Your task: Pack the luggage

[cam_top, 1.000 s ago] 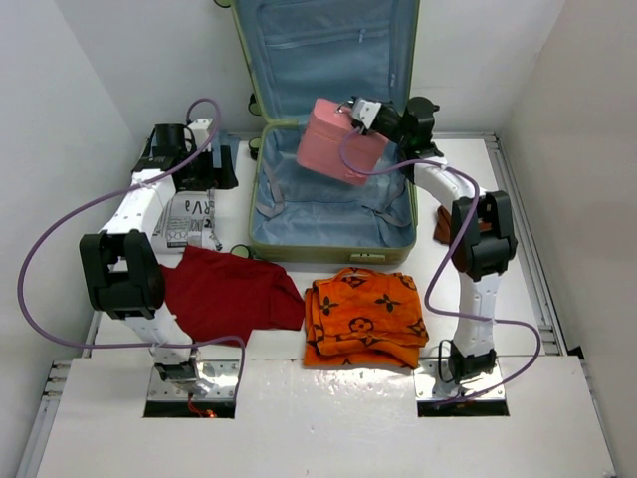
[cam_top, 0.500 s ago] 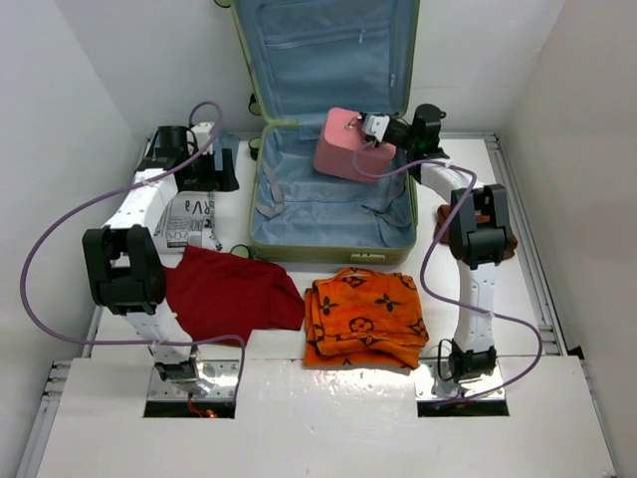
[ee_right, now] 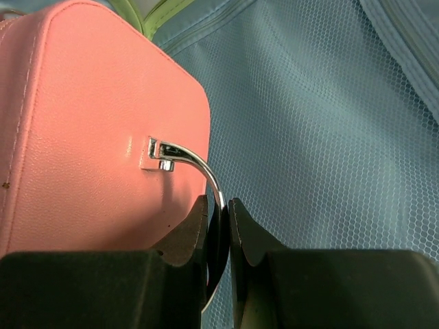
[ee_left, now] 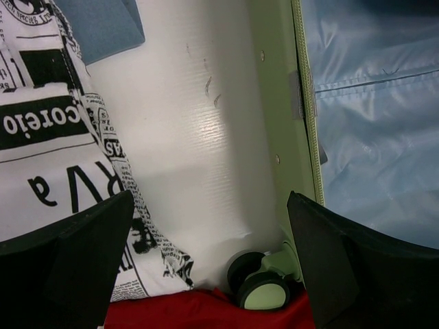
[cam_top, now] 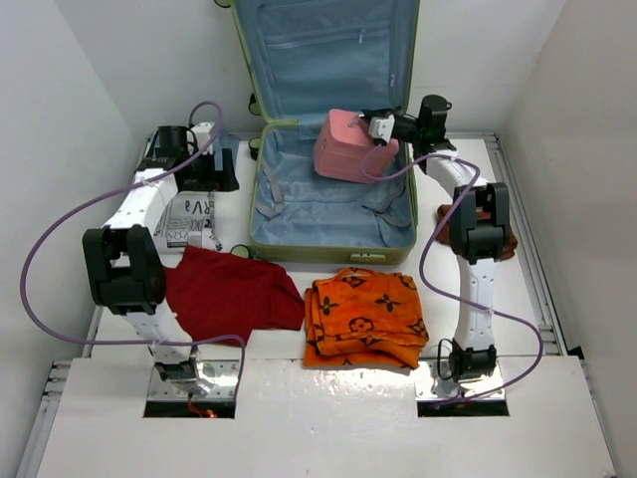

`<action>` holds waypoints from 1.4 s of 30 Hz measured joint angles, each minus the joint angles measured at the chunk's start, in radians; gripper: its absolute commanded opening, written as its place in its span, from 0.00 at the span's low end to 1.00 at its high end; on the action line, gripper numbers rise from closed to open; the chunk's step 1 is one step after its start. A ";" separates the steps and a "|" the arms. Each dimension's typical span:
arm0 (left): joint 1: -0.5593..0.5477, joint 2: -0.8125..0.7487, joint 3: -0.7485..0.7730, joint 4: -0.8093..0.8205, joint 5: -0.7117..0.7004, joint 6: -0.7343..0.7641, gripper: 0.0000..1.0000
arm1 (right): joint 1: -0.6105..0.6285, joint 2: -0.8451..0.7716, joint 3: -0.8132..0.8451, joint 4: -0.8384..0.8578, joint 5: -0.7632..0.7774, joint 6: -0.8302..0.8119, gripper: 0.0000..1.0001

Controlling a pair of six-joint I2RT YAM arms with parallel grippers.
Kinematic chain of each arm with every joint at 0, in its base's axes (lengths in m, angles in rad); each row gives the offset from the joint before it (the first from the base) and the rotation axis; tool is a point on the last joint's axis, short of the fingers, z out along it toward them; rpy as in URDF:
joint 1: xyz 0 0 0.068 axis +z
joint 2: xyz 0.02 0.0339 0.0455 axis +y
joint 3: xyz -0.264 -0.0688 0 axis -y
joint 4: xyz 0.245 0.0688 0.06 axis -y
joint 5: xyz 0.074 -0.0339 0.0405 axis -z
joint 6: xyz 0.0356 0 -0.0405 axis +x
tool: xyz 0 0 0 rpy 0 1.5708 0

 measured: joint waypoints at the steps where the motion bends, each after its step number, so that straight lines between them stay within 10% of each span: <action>1: 0.000 0.000 0.000 0.000 0.000 0.000 1.00 | -0.003 0.000 0.013 -0.028 -0.003 -0.008 0.00; 25: -0.020 0.034 0.002 0.000 0.000 0.000 1.00 | -0.008 -0.008 0.016 -0.143 -0.011 -0.171 0.12; 38: -0.020 0.035 0.002 0.000 0.000 0.000 1.00 | 0.005 -0.031 -0.028 -0.106 0.023 -0.136 0.53; 42: -0.020 0.036 0.002 0.000 0.000 0.000 1.00 | 0.001 -0.068 -0.090 -0.060 0.031 -0.068 0.41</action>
